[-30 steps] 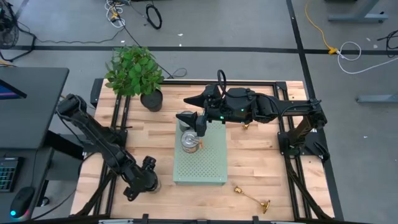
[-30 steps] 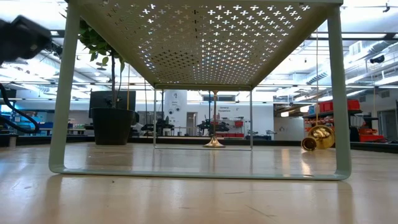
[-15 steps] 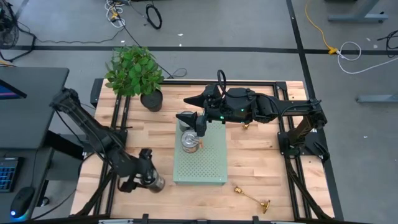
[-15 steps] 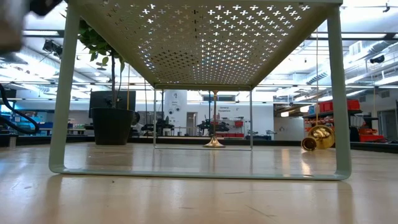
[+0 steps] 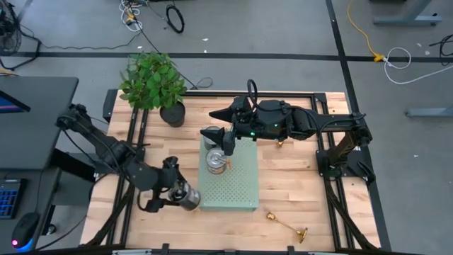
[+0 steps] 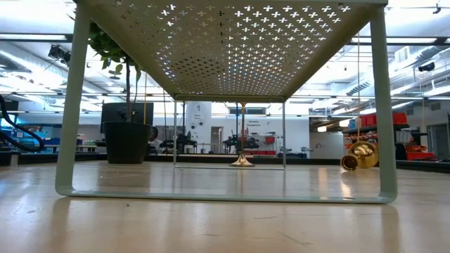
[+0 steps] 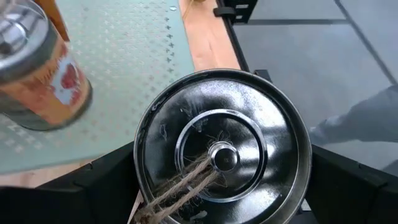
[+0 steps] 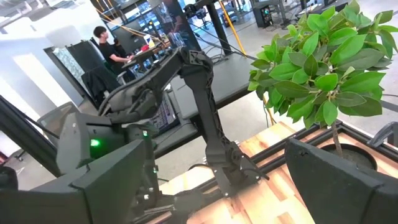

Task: Pick & Place candle stick holders
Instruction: Put the brown scented candle on the shelf

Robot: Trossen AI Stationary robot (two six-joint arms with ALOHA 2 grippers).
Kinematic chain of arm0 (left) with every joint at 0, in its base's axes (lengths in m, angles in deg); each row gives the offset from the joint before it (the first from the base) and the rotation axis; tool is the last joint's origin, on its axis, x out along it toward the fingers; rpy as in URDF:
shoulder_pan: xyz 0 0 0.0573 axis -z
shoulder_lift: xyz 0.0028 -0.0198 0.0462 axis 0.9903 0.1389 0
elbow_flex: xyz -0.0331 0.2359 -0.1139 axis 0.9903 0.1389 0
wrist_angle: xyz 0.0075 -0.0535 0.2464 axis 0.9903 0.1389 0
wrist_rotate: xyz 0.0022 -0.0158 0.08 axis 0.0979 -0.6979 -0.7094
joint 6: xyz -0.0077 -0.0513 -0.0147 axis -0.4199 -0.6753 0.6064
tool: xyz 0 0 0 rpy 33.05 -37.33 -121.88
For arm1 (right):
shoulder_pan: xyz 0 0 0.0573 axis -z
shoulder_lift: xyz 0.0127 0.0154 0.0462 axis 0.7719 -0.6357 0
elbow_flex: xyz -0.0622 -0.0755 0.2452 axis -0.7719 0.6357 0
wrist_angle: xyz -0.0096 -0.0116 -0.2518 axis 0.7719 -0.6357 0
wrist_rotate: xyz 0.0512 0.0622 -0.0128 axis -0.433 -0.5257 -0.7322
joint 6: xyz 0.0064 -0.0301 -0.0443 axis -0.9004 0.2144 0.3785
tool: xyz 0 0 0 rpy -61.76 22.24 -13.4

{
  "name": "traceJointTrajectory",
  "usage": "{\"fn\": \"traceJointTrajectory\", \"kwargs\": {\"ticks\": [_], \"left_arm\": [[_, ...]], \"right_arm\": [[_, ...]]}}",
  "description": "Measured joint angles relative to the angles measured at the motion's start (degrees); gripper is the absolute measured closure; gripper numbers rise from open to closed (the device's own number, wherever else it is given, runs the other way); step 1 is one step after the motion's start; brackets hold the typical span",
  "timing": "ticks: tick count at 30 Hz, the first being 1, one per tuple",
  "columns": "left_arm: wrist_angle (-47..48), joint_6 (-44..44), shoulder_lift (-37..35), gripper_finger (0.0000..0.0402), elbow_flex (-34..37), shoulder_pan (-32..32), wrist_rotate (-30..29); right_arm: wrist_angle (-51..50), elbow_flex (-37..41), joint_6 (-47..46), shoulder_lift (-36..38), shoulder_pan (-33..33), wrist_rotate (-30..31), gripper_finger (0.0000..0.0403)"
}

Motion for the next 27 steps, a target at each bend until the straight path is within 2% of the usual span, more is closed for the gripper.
{"fn": "traceJointTrajectory", "kwargs": {"ticks": [13,27], "left_arm": [[5.71,5.45,11.30,0.0019,-12.23,-7.29,1.53],[6.40,6.91,20.10,0.0019,-18.01,-10.85,3.65]], "right_arm": [[-0.02,0.00,0.02,0.00,0.00,0.00,0.0014],[0.00,0.00,0.02,0.00,-0.02,0.00,0.0014]]}}
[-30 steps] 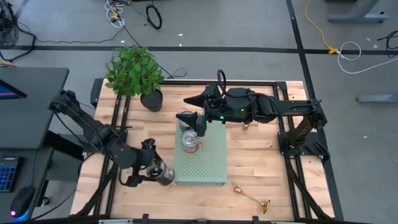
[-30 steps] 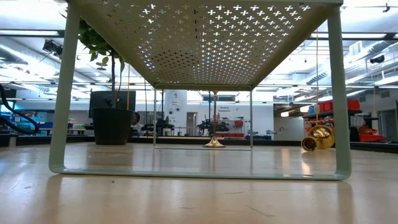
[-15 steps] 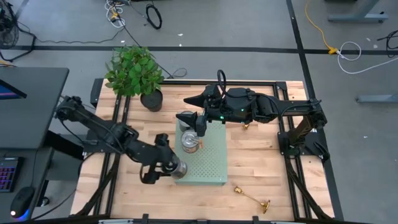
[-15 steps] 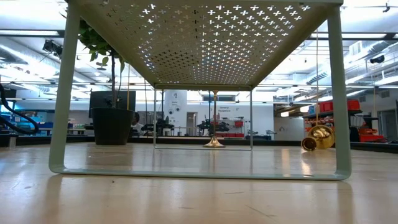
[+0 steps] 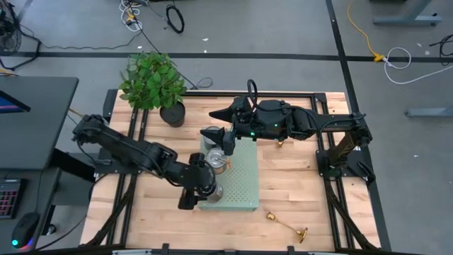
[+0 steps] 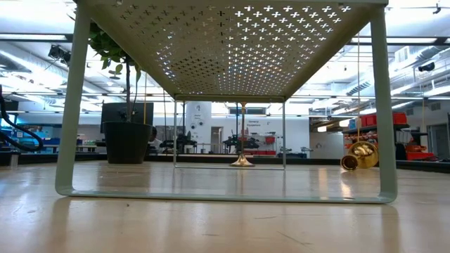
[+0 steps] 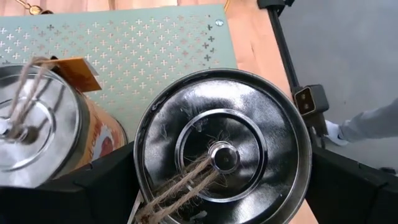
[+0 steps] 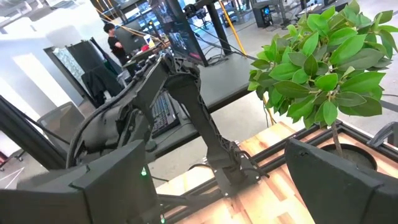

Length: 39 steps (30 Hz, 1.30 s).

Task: Pick & Place candle stick holders
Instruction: Put the brown scented candle on the shelf

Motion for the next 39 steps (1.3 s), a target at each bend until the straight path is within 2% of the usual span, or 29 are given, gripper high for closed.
{"fn": "traceJointTrajectory", "kwargs": {"ticks": [28,36,39], "left_arm": [[-0.41,1.19,1.41,0.0018,0.09,-1.42,1.33],[-1.35,-3.20,1.41,0.0018,0.11,-1.70,3.08],[-1.35,-1.28,1.41,0.0017,0.11,-1.71,3.38]], "right_arm": [[0.00,0.00,0.00,0.00,0.02,0.00,0.0014],[-0.02,0.00,0.00,0.00,0.00,0.00,0.0014],[0.00,0.00,0.00,0.00,0.00,0.00,0.0014]]}}
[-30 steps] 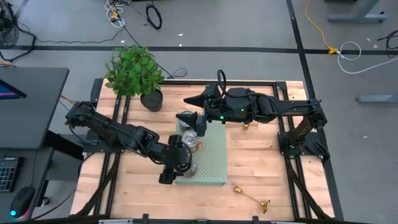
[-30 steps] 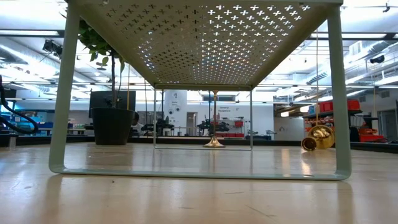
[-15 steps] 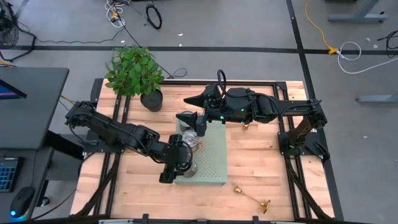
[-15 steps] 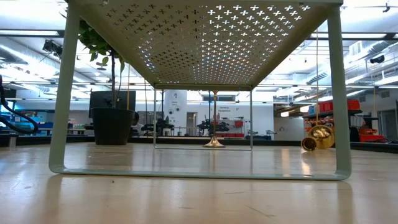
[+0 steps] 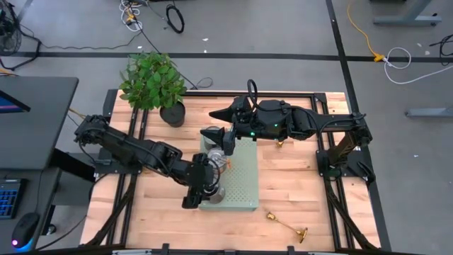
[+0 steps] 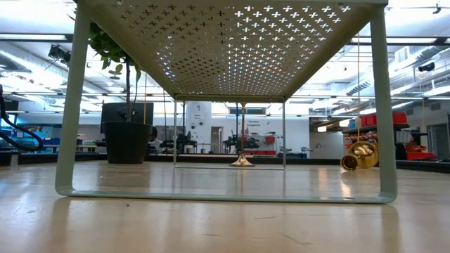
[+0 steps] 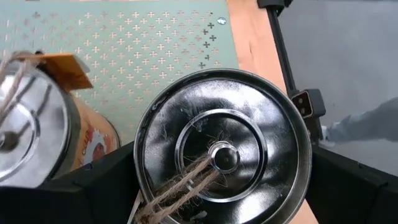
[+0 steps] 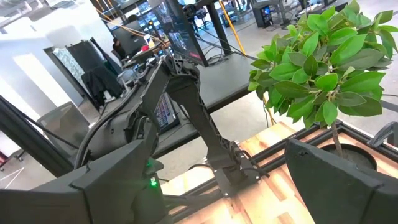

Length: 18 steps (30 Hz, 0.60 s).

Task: Pick & Place candle stick holders
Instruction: Put the brown scented candle on the shelf

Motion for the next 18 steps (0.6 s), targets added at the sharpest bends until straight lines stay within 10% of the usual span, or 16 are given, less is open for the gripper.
{"fn": "traceJointTrajectory", "kwargs": {"ticks": [18], "left_arm": [[-0.59,3.16,-0.11,0.0004,0.00,-0.35,-0.47]], "right_arm": [[-0.02,0.00,0.00,0.00,0.02,0.00,0.0014]]}}
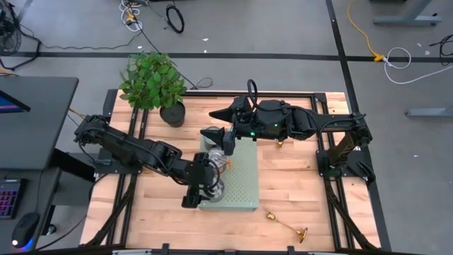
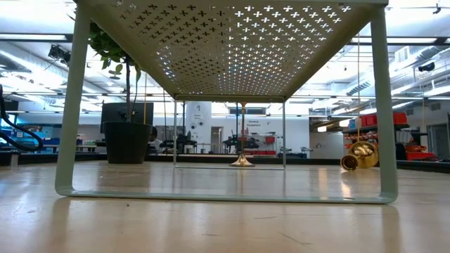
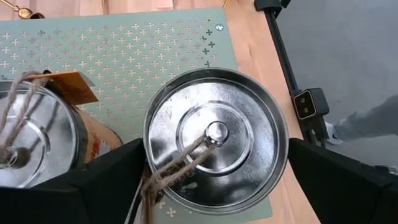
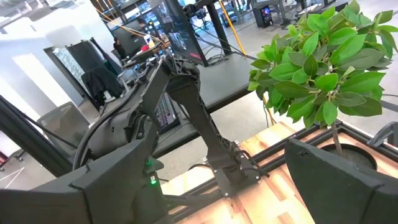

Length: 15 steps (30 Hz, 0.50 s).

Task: Pick & Place candle stick holders
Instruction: Put the brown scented candle on the shelf, then put the top left golden candle holder aligned with the orange scented candle on the shelf

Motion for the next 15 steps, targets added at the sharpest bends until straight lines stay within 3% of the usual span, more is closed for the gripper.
{"fn": "traceJointTrajectory", "kwargs": {"ticks": [15], "left_arm": [[-0.55,2.98,-4.17,0.0002,0.04,0.02,-2.20]], "right_arm": [[0.01,0.00,-0.01,0.00,-0.01,0.00,0.0014]]}}
